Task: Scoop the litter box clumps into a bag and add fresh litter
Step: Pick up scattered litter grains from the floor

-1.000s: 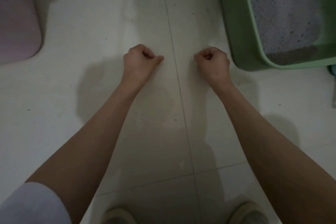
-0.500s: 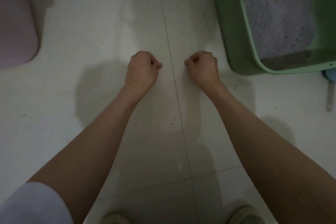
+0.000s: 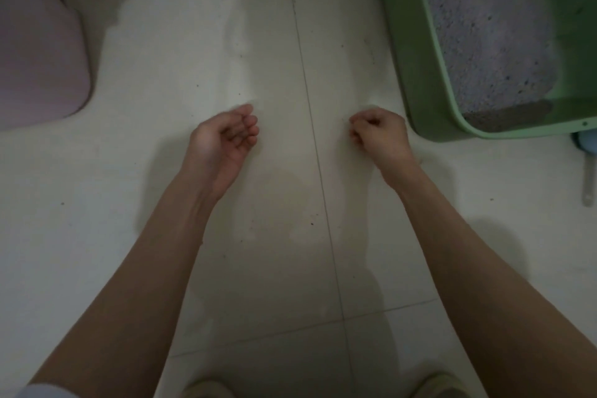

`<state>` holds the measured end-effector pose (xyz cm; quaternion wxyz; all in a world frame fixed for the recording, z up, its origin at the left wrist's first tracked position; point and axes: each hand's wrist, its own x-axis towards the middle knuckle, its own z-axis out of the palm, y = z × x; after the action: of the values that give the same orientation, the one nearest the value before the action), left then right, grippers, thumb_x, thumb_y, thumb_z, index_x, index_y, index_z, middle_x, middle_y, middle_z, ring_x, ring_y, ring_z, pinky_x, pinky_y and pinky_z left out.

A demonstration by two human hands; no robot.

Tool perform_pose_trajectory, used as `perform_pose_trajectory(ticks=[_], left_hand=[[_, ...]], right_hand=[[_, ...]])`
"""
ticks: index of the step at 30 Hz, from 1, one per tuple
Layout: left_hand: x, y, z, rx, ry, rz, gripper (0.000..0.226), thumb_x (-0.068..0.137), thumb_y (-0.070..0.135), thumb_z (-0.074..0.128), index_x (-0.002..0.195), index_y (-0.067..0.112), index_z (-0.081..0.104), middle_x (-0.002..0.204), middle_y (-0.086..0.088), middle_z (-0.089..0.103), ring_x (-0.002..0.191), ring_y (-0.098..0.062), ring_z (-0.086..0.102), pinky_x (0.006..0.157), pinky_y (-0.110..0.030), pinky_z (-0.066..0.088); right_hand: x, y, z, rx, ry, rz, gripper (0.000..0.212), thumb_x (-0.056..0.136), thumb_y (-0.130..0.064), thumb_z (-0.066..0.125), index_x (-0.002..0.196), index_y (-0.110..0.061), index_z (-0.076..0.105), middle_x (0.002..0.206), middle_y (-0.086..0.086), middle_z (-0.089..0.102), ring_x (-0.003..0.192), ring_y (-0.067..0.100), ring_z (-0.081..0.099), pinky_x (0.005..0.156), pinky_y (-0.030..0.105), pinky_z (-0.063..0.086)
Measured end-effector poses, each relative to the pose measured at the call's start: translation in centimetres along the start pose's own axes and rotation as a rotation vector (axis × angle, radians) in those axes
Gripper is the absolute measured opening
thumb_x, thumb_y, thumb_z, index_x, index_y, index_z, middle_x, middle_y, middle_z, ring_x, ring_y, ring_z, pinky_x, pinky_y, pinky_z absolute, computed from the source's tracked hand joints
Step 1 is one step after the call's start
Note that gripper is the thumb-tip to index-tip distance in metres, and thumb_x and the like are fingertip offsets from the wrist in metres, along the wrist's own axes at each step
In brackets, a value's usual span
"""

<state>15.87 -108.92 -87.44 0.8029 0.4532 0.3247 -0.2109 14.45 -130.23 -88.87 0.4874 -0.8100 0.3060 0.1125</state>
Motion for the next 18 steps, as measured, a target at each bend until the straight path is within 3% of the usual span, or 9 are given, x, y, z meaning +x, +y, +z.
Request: perform_pose_trajectory(ticks=[2,4,6,9,12,14,16,18], left_hand=[[0.2,0.0,-0.1,0.09,0.062,0.052,0.02,0.091,0.007,0.043,0.081,0.007,0.061,0.054,0.003,0.053,0.053,-0.009,0.05,0.051,-0.014,0.04],[0.4,-0.1,-0.3,0.266,0.139,0.152,0.016,0.089,0.01,0.052,0.077,0.009,0.062,0.053,0.003,0.05,0.049,-0.007,0.044,0.047,-0.015,0.034],[0.9,-0.2,-1.0,0.457,0.221,0.253,0.012,0.086,0.011,0.058,0.076,0.011,0.065,0.058,0.003,0.05,0.05,-0.005,0.044,0.05,-0.016,0.035],[1.8,-0.3,-2.1,0.796,0.399,0.434,0.016,0.086,0.018,0.058,0.089,0.01,0.071,0.072,0.002,0.059,0.068,-0.007,0.054,0.069,-0.023,0.044],[2.1,0.0,-2.1,1.062,0.46,0.559,0.016,0.087,0.018,0.055,0.087,0.009,0.068,0.077,-0.002,0.058,0.075,-0.014,0.052,0.067,-0.022,0.035],[2.8,0.2,-1.7,1.131,0.386,0.604,0.011,0.084,0.014,0.06,0.088,0.007,0.068,0.076,-0.003,0.057,0.075,-0.014,0.051,0.067,-0.018,0.032],[3.7,0.4,-1.5,1.158,0.324,0.618,0.013,0.079,0.012,0.066,0.09,0.005,0.067,0.074,-0.002,0.055,0.075,-0.013,0.051,0.068,-0.016,0.031],[4.4,0.6,-1.3,1.18,0.299,0.604,0.015,0.077,0.013,0.069,0.089,0.004,0.066,0.072,0.0,0.054,0.074,-0.013,0.05,0.067,-0.015,0.031]], right_hand=[[0.3,-0.5,0.5,-0.251,0.034,-0.064,0.014,0.086,-0.016,0.059,0.094,-0.007,0.068,0.093,0.008,0.067,0.091,0.02,0.059,0.084,0.025,0.044],[0.4,-0.7,1.0,-0.325,0.057,-0.085,0.02,0.085,-0.019,0.062,0.098,-0.004,0.066,0.094,0.009,0.066,0.098,0.022,0.059,0.079,0.02,0.039],[0.5,-0.8,1.4,-0.358,0.088,-0.107,0.019,0.086,-0.017,0.061,0.096,-0.003,0.067,0.097,0.012,0.068,0.099,0.024,0.06,0.078,0.021,0.038],[0.8,-0.9,1.6,-0.456,0.062,-0.119,0.02,0.09,-0.017,0.056,0.095,-0.001,0.067,0.103,0.015,0.067,0.102,0.029,0.058,0.083,0.027,0.041],[1.0,-1.2,1.5,-0.477,0.032,-0.133,0.021,0.091,-0.016,0.053,0.093,0.0,0.067,0.094,0.011,0.065,0.095,0.024,0.057,0.078,0.023,0.038],[1.3,-1.5,1.5,-0.254,0.041,-0.101,0.019,0.09,-0.014,0.055,0.079,-0.003,0.066,0.075,0.002,0.057,0.077,0.016,0.052,0.068,0.02,0.036],[1.8,-2.4,1.4,0.21,0.032,0.027,0.029,0.09,-0.01,0.057,0.061,-0.008,0.056,0.058,-0.002,0.049,0.057,0.012,0.046,0.057,0.023,0.036],[2.8,-3.6,1.4,0.67,-0.019,0.174,0.03,0.09,-0.001,0.054,0.061,-0.009,0.052,0.047,0.0,0.052,0.046,0.009,0.048,0.047,0.02,0.039]])
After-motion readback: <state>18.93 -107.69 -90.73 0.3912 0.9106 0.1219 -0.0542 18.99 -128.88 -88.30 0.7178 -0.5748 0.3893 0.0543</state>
